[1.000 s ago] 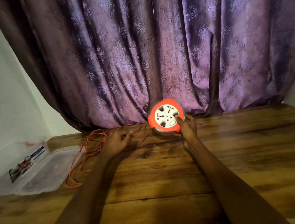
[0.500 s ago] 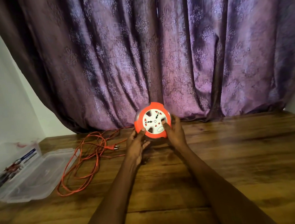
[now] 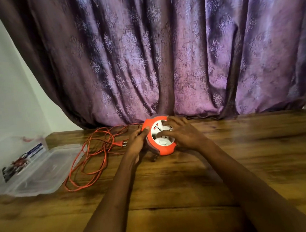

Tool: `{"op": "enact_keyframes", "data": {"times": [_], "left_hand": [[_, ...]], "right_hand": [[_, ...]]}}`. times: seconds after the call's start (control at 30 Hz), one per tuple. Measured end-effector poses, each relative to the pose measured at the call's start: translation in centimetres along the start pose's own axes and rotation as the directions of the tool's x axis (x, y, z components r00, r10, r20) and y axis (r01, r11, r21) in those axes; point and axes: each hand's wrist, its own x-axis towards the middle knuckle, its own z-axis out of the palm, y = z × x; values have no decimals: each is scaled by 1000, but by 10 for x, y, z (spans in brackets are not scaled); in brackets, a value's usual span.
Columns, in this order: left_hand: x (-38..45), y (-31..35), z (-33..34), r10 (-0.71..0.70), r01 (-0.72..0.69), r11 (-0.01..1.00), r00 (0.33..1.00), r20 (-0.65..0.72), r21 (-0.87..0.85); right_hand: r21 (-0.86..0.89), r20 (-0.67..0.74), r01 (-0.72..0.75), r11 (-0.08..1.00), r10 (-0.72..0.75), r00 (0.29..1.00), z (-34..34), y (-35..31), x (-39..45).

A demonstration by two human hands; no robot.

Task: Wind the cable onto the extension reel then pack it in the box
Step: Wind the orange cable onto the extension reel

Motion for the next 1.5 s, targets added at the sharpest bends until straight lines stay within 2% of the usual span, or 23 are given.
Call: {"op": "enact_keyframes", "data": {"times": [0.1,0.33,0.4,0.47,0.5,0.53,0.6,0.63,0.67,0.7,0.73,0.77,0.8,0.87,0.93,1.0,1.03,1.13,1.2,1.3,1.4,1.47,1.5], "left_hand": [[-3,2,0,-11,11,999,1000,28,33],[-7,3,-1,4,-3,993,1000,-6,118],[-10,2,3,0,-2,993,1000,16,120],[-13,-1,13,-2,1,997,1000,15,75],[-15,-4,19,8,-8,999,1000,4,41],[-17,-6,25,23,-23,1000,1000,-8,8],[-20,-11,34,55,-56,997,998,-28,-50],[-21,-13,37,70,-72,995,997,-36,-67],[-22,-13,38,84,-87,994,995,-48,-72],[-23,-12,38,97,-101,993,993,-59,-64],[-23,-11,38,109,-112,992,992,-69,-52],[-23,-10,37,115,-119,992,990,-79,-44],[-23,-9,36,114,-119,992,989,-91,-48],[-23,-6,33,99,-107,993,988,-115,-59],[-23,-4,30,80,-89,994,988,-129,-68],[-21,-3,28,66,-74,995,990,-124,-68],[-21,-3,27,60,-68,996,992,-115,-66],[-24,-1,28,31,-35,997,997,-64,-62],[-25,1,26,-2,1,999,1000,-27,-39],[-29,15,23,-57,52,992,998,40,118],[-32,33,13,-9,22,967,999,-53,252],[-31,43,-5,198,-125,913,968,-153,388],[-30,47,-16,353,-212,817,919,-175,536]], "right_hand": [[-89,61,73,993,-68,996,-15,5,6],[-342,117,101,934,-64,991,-15,0,16],[-353,34,-2,936,15,999,-15,-1,16],[-235,-39,-248,940,246,969,-14,-5,17],[-128,-67,-405,905,400,914,-14,-10,20],[3,-65,-565,825,564,823,-12,-12,24],[373,111,-782,498,813,571,-18,-17,33],[575,240,-769,279,841,484,-23,-20,37],[735,360,-677,41,822,441,-23,-22,39],[810,448,-565,-158,789,420,-19,-23,40],[831,490,-487,-270,769,411,-14,-24,40],[835,498,-464,-295,763,411,-9,-25,39],[838,477,-481,-256,771,421,-6,-26,38],[812,386,-581,-56,798,463,-5,-23,33],[692,257,-706,152,862,437,-7,-13,27],[706,102,-667,238,898,428,-8,-3,20],[775,85,-588,231,884,460,-8,0,17],[946,274,-311,-92,740,614,-9,9,9],[941,338,-255,-224,669,662,-6,10,0],[929,353,-145,-341,698,622,1,8,-5],[931,340,-79,-355,770,540,5,8,-6],[939,322,-54,-339,812,488,6,12,-8],[942,312,-43,-333,821,478,6,14,-9]]}}
